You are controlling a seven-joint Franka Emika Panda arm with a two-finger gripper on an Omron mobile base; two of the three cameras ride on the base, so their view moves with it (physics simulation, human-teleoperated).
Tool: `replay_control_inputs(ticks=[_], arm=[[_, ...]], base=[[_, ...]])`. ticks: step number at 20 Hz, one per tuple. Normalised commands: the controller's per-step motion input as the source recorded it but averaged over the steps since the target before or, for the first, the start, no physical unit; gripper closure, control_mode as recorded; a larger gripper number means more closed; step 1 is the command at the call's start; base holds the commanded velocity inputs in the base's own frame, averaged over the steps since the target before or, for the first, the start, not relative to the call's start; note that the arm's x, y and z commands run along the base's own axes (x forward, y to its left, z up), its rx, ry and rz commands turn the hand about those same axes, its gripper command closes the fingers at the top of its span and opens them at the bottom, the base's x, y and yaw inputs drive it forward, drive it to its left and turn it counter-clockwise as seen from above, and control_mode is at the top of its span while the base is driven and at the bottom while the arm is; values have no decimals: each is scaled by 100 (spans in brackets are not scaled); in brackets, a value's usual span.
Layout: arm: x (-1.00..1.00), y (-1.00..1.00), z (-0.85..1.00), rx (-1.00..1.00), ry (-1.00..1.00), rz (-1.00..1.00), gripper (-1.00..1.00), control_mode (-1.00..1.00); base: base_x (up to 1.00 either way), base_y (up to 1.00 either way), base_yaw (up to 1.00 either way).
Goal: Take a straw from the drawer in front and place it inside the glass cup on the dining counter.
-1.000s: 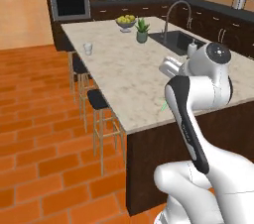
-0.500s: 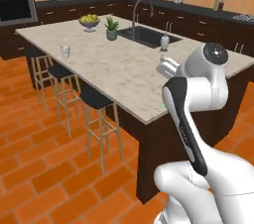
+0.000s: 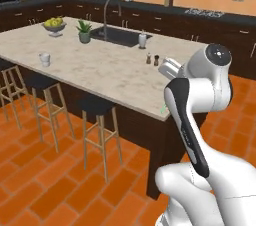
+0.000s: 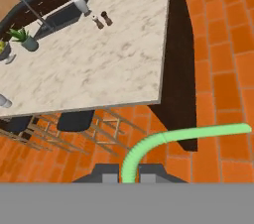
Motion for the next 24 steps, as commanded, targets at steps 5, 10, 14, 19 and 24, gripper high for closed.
replay_control_inputs(ticks=[5,10,14,19,24], arm=[[0,0,0,0,0,0,100,100],[0,0,0,0,0,0,100,100],[0,0,0,0,0,0,100,100],[0,0,0,0,0,0,100,100],[0,0,0,0,0,0,100,100]], base=[[28,100,-44],[30,100,-39],[10,100,-33],[0,100,-26],[0,100,-26]])
